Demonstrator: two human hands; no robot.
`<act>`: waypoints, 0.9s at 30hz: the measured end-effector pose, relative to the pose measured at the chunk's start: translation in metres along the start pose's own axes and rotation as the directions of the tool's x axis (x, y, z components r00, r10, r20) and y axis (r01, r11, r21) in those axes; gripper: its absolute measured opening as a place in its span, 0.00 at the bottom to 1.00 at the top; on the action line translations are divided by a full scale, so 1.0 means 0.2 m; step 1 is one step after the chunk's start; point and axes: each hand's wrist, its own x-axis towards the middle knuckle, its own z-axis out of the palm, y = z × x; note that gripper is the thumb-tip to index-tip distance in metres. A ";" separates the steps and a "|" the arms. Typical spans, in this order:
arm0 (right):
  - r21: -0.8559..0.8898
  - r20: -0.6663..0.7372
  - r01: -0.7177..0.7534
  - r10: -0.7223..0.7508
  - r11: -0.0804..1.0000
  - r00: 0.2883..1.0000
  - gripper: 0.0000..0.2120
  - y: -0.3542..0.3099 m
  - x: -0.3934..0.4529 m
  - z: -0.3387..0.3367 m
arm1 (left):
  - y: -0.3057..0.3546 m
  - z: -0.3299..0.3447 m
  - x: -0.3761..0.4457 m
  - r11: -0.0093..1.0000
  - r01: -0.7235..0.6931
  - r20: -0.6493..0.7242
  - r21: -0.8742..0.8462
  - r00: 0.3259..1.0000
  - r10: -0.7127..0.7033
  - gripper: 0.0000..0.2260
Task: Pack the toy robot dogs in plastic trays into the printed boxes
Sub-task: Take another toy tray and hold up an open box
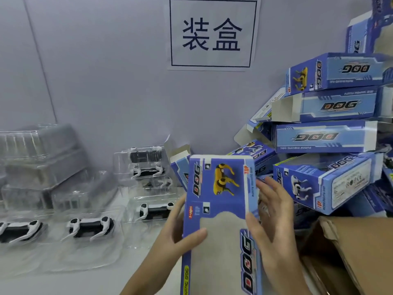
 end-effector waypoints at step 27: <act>-0.113 0.252 -0.370 0.386 0.922 0.887 0.41 0.11 -0.02 -0.02 | -0.03 -0.07 0.04 0.996 0.048 -0.175 -0.070 0.983 -0.060 0.29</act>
